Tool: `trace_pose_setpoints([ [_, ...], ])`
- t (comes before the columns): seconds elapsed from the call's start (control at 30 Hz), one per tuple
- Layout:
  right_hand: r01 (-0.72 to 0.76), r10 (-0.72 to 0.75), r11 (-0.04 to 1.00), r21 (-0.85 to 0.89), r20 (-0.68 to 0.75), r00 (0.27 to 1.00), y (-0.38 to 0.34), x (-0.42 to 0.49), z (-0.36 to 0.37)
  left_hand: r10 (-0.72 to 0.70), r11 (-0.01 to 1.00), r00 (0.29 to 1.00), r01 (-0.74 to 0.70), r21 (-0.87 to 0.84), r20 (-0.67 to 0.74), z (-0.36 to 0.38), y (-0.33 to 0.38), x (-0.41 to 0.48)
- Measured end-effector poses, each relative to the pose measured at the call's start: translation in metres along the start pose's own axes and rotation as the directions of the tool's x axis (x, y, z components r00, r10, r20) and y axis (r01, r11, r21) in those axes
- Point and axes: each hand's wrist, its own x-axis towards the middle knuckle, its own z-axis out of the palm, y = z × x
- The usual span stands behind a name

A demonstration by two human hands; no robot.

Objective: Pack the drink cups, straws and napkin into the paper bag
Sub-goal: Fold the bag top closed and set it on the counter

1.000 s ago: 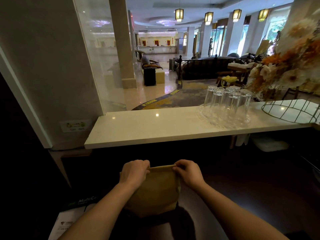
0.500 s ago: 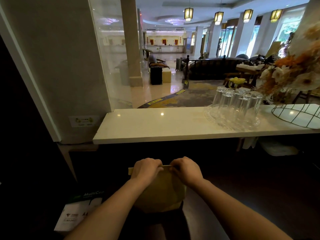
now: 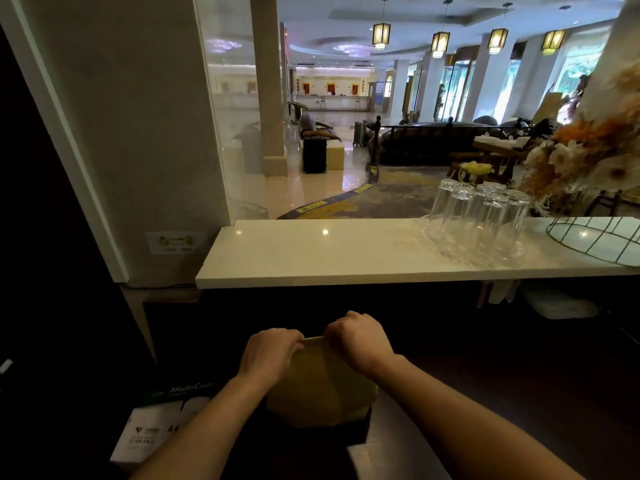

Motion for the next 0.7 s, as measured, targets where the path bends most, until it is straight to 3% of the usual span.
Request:
trace_pose_setpoints([
  [0.3,-0.060,0.060,0.998,0.016,0.016,0.998,-0.008,0.001,-0.005,-0.033,0.999,0.998,0.031,-0.037,-0.061,-0.004,-0.029,-0.014],
  [0.53,-0.210,0.209,0.977,0.018,0.060,0.976,0.011,-0.019,-0.016,-0.104,0.970,0.993,0.091,-0.226,-0.049,-0.002,-0.040,-0.018],
  [0.7,-0.153,0.152,0.988,0.006,0.100,0.983,0.015,-0.010,-0.018,-0.057,0.974,0.998,0.052,-0.219,-0.019,0.000,-0.028,-0.006],
])
